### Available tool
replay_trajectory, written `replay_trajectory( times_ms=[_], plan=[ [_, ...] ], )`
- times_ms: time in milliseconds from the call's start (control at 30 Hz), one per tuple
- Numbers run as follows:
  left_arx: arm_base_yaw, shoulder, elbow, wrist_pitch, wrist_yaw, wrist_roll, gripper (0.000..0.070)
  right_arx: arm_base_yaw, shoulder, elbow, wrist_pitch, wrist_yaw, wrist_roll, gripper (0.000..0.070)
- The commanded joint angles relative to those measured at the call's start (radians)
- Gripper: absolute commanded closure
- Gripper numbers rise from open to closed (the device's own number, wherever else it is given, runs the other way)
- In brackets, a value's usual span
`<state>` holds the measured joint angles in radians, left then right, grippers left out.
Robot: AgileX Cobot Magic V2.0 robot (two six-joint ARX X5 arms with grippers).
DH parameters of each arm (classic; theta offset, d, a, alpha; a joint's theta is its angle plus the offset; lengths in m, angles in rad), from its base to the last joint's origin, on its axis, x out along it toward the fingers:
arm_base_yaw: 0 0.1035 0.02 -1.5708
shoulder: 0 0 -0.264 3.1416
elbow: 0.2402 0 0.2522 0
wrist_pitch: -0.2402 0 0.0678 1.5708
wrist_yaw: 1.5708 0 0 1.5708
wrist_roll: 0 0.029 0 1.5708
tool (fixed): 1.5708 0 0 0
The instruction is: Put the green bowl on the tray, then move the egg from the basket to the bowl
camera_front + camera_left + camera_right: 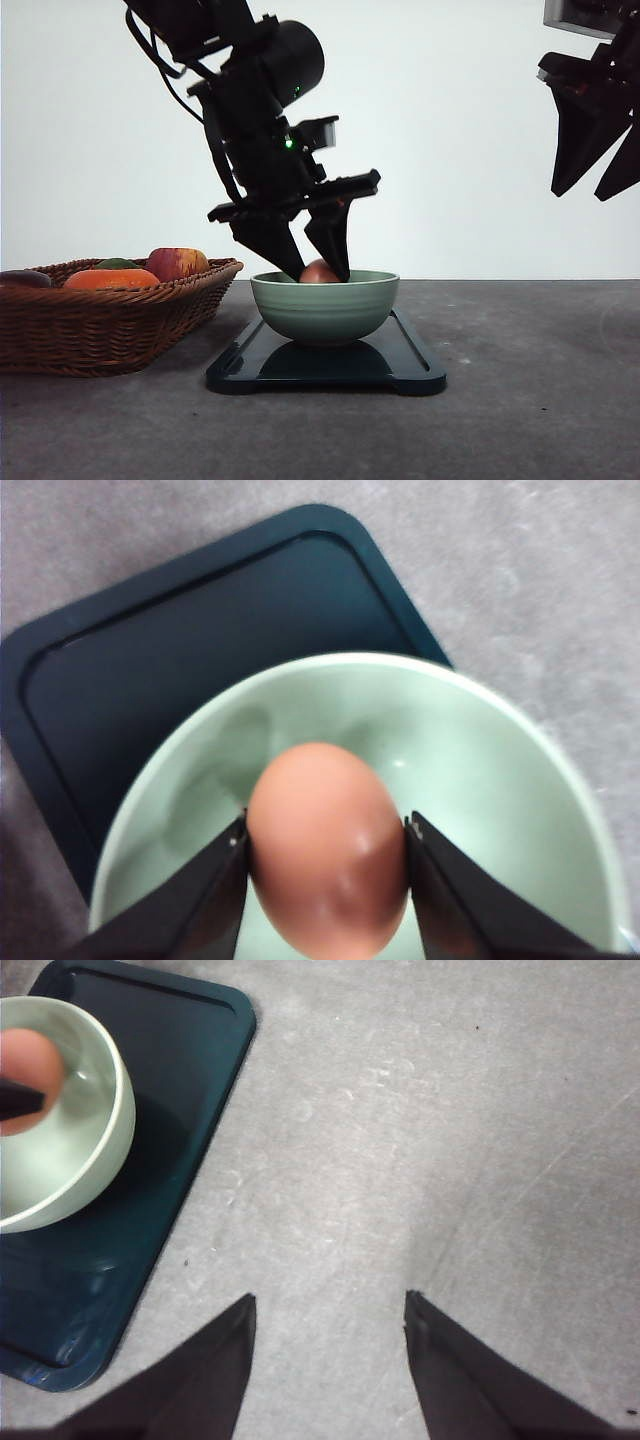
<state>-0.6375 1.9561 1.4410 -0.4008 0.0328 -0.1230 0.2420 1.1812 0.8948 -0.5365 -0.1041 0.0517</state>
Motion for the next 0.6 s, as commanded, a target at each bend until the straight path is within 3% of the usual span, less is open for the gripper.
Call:
replay_trajectory(
  times_ms=[0, 400, 567],
  plan=[
    [-0.011, 0.035, 0.023, 0.003, 0.005, 0.011, 0.0511, 0.004, 0.007, 0.007, 0.004, 0.0, -0.008, 0.0411],
    [-0.023, 0.074, 0.023, 0.015, 0.005, 0.056, 0.0496, 0.004, 0.007, 0.007, 0.004, 0.0, -0.008, 0.0411],
    [-0.032, 0.074, 0.023, 0.012, 0.005, 0.058, 0.0293, 0.004, 0.007, 0.007, 0.004, 0.0, -0.008, 0.0411]
  ],
)
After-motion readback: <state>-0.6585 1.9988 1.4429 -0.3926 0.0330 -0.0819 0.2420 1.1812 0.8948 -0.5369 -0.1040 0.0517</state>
